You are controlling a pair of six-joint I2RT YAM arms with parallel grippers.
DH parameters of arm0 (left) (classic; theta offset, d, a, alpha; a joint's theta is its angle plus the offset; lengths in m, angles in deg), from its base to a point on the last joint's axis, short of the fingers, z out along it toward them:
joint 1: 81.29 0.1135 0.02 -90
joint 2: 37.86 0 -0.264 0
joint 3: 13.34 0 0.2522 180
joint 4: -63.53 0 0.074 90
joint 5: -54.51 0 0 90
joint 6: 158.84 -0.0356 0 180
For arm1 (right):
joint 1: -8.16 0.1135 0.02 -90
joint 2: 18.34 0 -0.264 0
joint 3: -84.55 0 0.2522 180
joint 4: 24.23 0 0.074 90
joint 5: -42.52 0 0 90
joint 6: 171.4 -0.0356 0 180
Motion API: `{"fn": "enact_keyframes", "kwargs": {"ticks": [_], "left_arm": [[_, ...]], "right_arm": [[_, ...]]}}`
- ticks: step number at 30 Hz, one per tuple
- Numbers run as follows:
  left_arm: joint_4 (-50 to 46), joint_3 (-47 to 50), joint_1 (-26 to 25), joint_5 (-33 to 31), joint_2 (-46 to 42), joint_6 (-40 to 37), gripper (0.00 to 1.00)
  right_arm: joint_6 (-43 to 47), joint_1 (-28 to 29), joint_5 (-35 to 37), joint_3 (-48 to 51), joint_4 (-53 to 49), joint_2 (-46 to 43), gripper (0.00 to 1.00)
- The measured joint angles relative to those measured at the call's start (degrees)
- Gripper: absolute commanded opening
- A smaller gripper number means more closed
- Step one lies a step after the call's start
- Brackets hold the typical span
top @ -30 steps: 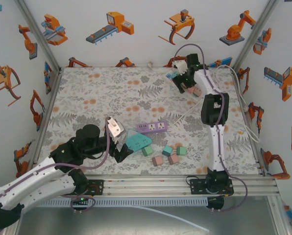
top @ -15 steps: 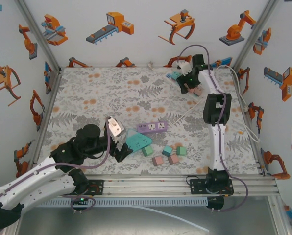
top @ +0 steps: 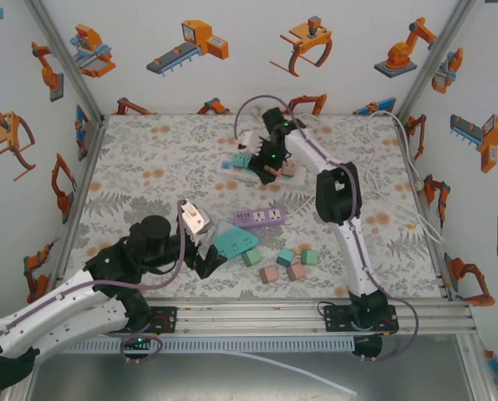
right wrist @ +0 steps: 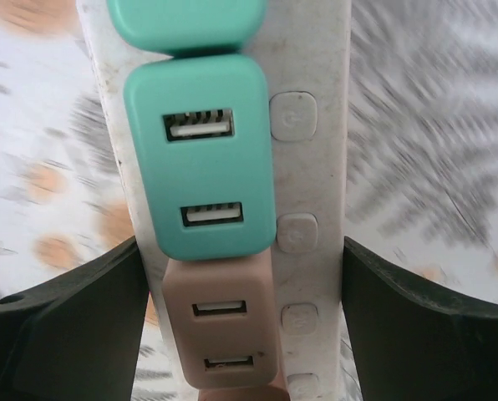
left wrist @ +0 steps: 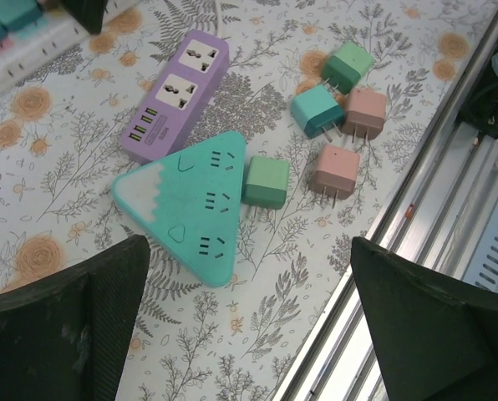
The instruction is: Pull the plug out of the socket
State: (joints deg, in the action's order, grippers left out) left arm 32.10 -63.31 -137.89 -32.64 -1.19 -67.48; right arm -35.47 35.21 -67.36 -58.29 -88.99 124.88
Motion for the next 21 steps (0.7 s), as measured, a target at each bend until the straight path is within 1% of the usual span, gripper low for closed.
{"fn": "enact_keyframes", "kwargs": {"ticks": [2,6,9,10,11,14,19,21], "left_arm": [[-0.2,0.2,0.0,-1.1,-0.3,0.6,0.97],[-0.3,0.3,0.0,-2.8,-1.6,1.6,0.97],[-0.2,1.0,-0.1,-4.0,-3.6,2.3,0.97],[-0.2,1.4,-0.1,-4.5,-4.3,2.6,0.97],[-0.2,1.8,-0.1,-5.0,-4.9,2.8,0.97],[-0.4,2.4,-0.1,-7.4,-5.6,3.8,0.97],[-0.9,2.5,-0.1,-11.0,-6.3,5.3,0.97],[-0.9,2.5,-0.1,-13.1,-6.5,6.8,0.97]], "right_arm": [[2.4,3.1,-0.7,1.7,-0.3,-0.9,0.56],[7.4,7.7,-1.7,3.7,-1.4,-2.1,0.57],[9.6,9.9,-2.9,4.6,-2.1,-2.7,0.63],[10.1,10.4,-3.5,4.7,-2.4,-2.8,0.68],[10.5,10.9,-4.0,4.9,-2.6,-2.9,0.73],[11.0,11.4,-5.1,6.1,-2.4,-3.6,0.8],[11.3,11.3,-6.2,8.9,-2.1,-6.5,0.87],[11.4,11.2,-6.6,9.5,-2.1,-8.5,0.87]]}}
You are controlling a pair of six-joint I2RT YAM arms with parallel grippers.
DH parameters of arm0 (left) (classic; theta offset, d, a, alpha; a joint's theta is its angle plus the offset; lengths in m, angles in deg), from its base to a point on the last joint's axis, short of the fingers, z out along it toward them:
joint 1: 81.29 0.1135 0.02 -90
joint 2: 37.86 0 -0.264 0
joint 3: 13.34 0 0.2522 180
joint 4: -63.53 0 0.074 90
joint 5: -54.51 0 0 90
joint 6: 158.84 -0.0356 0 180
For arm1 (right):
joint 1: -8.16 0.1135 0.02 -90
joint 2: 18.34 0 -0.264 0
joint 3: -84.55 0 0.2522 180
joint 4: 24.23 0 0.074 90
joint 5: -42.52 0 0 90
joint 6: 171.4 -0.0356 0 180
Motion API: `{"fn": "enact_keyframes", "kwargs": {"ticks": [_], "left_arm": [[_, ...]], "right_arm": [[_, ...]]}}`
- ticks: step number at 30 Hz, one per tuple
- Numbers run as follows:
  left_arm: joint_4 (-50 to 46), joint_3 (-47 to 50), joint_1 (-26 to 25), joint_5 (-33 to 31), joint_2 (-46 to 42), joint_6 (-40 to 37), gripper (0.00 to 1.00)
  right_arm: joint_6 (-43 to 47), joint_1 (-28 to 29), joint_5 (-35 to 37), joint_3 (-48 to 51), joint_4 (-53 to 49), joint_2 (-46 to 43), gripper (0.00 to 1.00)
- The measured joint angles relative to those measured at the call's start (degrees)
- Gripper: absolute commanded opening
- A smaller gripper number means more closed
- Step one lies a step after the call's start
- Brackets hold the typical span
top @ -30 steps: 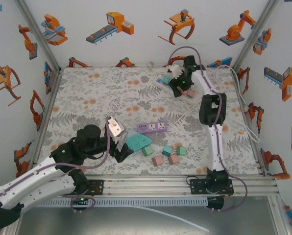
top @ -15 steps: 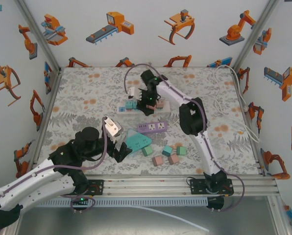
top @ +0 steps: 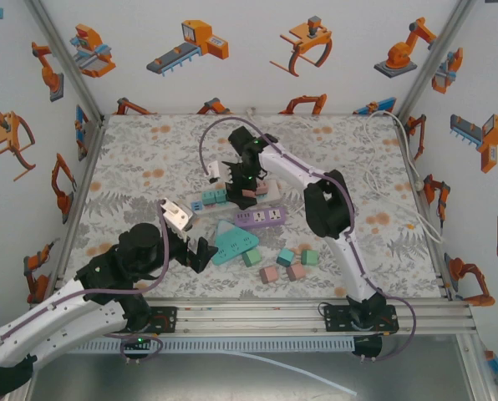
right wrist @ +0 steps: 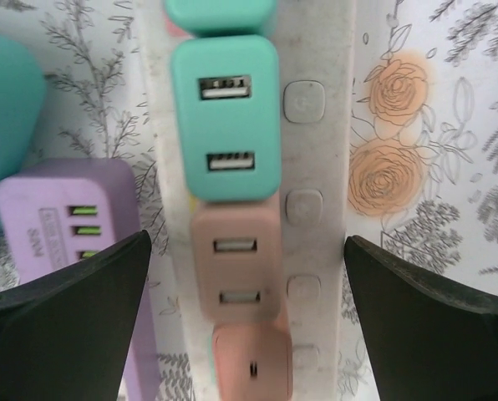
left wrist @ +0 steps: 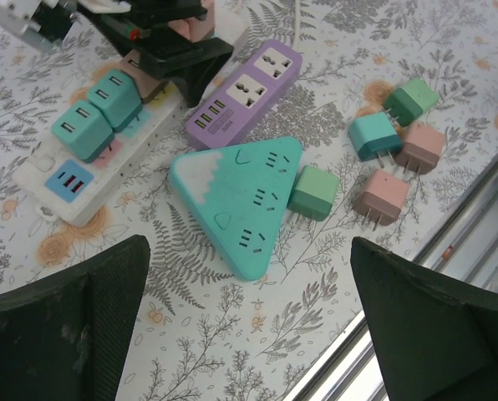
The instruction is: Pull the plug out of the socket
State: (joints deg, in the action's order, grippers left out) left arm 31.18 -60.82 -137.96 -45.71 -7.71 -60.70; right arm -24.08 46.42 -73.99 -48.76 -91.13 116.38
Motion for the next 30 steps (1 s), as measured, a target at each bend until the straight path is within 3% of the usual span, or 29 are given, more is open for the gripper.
{"fn": "enact_keyframes", "kwargs": {"ticks": [7,11,16,21,23,30], "left_arm": [[-3.3,-1.4,1.1,-10.8,1.2,7.1,0.97],[-4.2,-2.1,9.4,-13.1,1.3,10.3,0.97],[-3.8,-2.1,25.4,-5.8,5.0,14.1,0.97],[-0.2,-2.1,36.2,4.2,14.4,17.8,0.99],[2.4,-2.0,39.6,8.0,18.6,19.4,0.98],[10.9,-1.9,45.4,15.9,34.0,22.4,0.77]], "right_arm": [[0.6,-1.1,-3.6,2.7,1.2,-9.4,0.82],[0.8,-3.8,-7.8,8.9,4.4,-16.2,0.8],[-0.4,-9.7,-12.1,20.5,11.6,-24.1,0.78],[-1.1,-14.6,-14.4,28.1,16.9,-25.9,0.76],[-1.2,-15.2,-14.6,29.7,18.0,-25.6,0.72],[-1.2,-14.9,-17.4,29.9,21.1,-20.9,0.57]]}}
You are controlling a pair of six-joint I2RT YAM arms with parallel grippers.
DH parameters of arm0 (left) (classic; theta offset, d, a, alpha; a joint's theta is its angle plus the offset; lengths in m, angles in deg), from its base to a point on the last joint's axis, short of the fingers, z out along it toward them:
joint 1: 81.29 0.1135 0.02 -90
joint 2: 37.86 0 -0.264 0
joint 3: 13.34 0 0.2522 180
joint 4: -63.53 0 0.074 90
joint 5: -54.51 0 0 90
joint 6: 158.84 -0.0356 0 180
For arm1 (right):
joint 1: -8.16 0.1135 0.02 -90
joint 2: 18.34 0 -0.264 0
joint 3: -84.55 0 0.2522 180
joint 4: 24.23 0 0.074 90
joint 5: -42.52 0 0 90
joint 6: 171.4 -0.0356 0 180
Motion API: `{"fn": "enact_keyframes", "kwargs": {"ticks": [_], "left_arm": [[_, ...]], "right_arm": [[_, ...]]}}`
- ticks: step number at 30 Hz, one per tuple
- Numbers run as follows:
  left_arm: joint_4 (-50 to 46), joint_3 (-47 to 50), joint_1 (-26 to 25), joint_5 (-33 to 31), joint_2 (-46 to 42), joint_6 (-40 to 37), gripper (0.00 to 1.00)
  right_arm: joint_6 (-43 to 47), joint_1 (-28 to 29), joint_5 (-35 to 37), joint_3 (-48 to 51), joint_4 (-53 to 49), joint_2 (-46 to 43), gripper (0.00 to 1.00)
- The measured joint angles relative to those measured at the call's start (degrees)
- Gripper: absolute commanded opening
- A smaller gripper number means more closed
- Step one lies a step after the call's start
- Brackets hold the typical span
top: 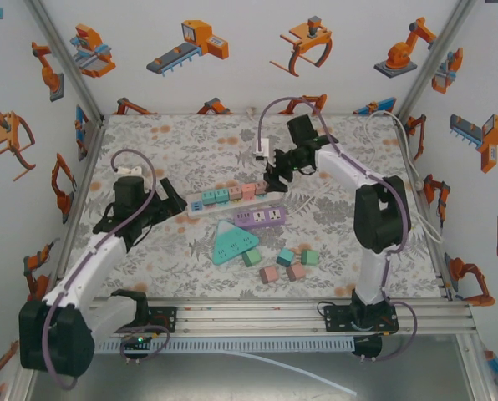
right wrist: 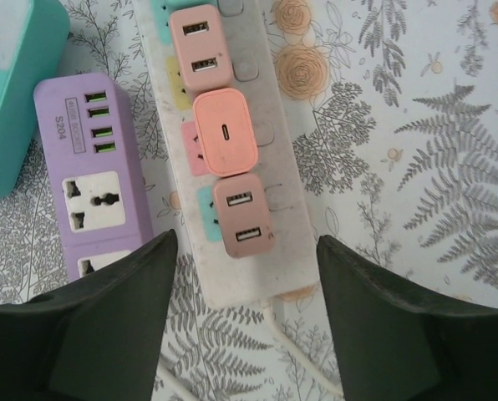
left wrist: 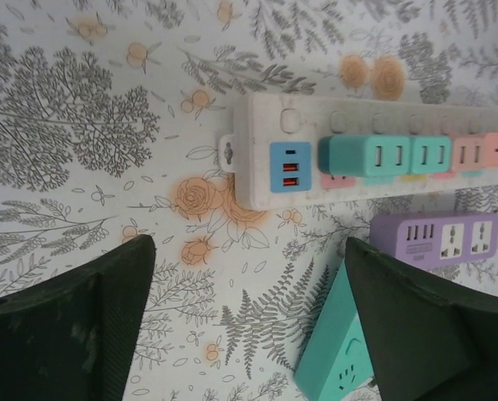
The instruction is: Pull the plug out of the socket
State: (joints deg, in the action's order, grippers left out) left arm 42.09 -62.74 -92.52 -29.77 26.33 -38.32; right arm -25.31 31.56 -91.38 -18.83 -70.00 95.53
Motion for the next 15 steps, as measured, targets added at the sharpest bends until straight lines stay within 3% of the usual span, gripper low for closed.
{"fn": "enact_keyframes", "kwargs": {"ticks": [15], "left_arm": [[8.0,-5.2,0.8,6.0,18.2,0.3,0.47]], "right_arm": [[1.9,1.6,-1.7,-2.7,-2.2,5.8,0.28]]}}
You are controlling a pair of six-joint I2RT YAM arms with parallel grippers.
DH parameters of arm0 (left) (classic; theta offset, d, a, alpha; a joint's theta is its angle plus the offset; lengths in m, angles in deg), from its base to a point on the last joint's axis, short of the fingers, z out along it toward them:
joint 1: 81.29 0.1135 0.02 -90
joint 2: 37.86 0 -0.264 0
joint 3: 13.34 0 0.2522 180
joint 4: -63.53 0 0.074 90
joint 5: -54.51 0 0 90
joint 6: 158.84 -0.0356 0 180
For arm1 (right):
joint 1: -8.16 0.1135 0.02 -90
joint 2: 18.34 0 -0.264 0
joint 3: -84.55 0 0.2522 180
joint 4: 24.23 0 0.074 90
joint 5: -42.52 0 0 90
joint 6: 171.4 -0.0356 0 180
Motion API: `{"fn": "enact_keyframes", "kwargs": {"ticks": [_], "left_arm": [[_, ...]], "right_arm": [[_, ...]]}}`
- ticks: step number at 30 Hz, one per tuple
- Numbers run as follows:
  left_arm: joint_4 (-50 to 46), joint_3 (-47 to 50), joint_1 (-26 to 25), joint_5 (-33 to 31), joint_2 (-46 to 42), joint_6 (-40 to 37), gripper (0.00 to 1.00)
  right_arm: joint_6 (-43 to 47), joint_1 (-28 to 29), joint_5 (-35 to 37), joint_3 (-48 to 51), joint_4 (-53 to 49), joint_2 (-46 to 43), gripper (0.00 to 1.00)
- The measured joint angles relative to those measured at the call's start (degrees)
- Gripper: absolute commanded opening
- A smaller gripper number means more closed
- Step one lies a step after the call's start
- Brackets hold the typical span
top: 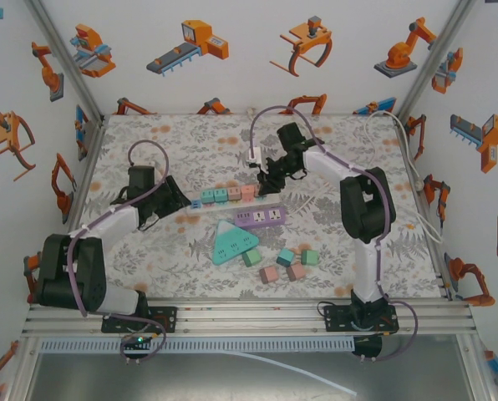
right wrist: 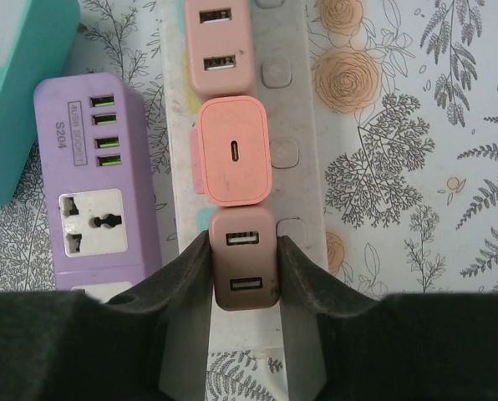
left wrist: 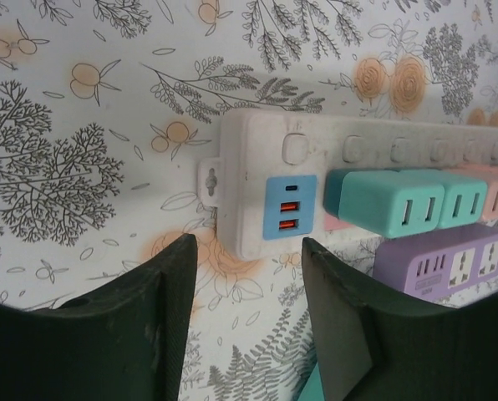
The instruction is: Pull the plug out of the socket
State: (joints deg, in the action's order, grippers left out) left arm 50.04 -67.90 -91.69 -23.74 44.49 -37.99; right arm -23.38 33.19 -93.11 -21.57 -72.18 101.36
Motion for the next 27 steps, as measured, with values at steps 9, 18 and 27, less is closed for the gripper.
{"fn": "enact_keyframes", "kwargs": {"ticks": [9,18,27], "left_arm": [[3.0,-1.2,0.0,2.9,6.6,0.0,0.42],[4.4,-3.5,0.0,4.2,9.7,-0.7,0.39],[1.3,-6.0,-1.3,2.1,10.4,-4.5,0.37]], "right_arm": [[0.5,0.2,0.0,-0.1,-0.6,0.0,0.24],[1.0,0.2,0.3,-0.7,-2.1,0.1,0.23],[1.8,0.2,0.7,-2.1,-4.2,0.4,0.17]]}}
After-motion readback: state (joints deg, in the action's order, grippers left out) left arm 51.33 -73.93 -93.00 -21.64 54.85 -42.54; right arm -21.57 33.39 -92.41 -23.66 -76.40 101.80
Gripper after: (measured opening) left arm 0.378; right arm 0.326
